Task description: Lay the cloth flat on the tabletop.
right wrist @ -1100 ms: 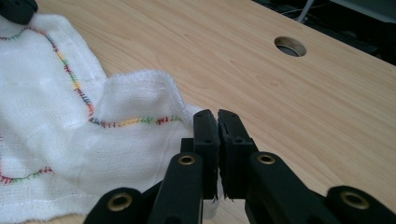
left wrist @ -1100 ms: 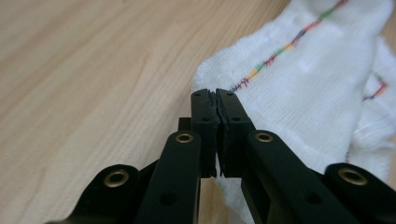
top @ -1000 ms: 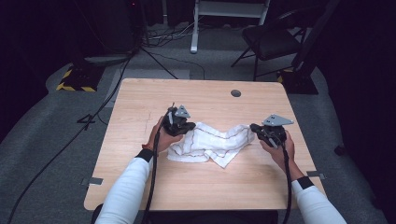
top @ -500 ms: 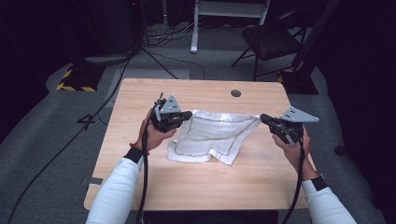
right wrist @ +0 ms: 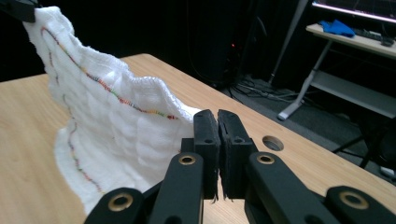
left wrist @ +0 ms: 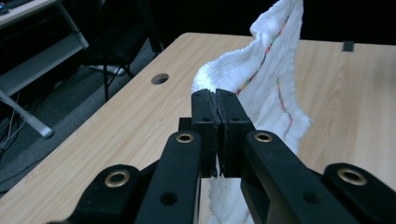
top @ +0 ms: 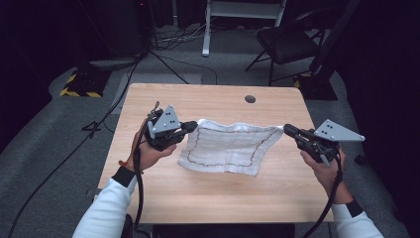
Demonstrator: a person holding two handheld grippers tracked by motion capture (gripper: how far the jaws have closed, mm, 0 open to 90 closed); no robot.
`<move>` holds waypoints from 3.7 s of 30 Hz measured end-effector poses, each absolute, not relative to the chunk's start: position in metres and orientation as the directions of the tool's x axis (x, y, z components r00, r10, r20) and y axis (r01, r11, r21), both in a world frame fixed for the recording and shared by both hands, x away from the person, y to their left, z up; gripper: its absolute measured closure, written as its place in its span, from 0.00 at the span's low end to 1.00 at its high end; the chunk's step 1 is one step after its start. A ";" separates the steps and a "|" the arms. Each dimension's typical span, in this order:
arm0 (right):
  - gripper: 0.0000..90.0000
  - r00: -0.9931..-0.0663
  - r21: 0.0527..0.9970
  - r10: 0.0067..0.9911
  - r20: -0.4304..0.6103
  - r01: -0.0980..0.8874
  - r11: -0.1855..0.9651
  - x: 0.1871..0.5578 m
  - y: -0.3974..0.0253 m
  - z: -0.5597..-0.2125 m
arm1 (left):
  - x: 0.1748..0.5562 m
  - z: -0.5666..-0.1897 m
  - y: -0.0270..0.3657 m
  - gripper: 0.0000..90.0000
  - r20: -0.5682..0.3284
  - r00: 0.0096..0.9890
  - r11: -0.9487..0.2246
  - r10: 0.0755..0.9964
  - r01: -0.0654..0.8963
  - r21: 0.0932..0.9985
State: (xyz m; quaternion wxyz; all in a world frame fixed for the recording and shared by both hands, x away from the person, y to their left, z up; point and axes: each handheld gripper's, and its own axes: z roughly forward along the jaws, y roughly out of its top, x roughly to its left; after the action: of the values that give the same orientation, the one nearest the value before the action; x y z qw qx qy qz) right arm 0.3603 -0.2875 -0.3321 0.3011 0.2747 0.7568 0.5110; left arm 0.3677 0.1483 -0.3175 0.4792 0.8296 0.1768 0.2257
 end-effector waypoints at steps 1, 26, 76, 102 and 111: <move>0.97 -0.671 0.941 0.721 -0.174 0.101 0.322 0.356 -0.288 -0.330 | 0.362 -0.315 0.149 0.97 0.210 0.838 -0.476 0.505 0.067 0.877; 0.97 -0.619 0.924 0.768 -0.162 0.177 0.338 0.394 -0.285 -0.331 | 0.421 -0.357 0.133 0.97 0.136 0.791 -0.461 0.597 0.199 0.865; 0.53 -0.778 0.655 0.618 -0.116 0.408 0.636 0.443 -0.267 -0.474 | 0.431 -0.473 0.110 0.31 0.026 0.810 -0.621 0.586 0.429 0.656; 0.66 -0.772 0.641 0.631 -0.074 0.448 0.623 0.385 -0.289 -0.485 | 0.414 -0.491 0.115 0.29 -0.025 0.838 -0.654 0.545 0.444 0.612; 0.66 -0.777 0.640 0.626 -0.063 0.449 0.623 0.369 -0.295 -0.485 | 0.397 -0.490 0.116 0.28 -0.014 0.859 -0.677 0.511 0.413 0.610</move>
State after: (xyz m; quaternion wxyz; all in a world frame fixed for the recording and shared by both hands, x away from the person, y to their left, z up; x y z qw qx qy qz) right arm 0.3691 -0.2945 -0.4851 0.1414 0.3021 0.8897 0.3116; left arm 0.3967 0.1161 -0.4900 0.3123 0.9122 0.2532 0.0789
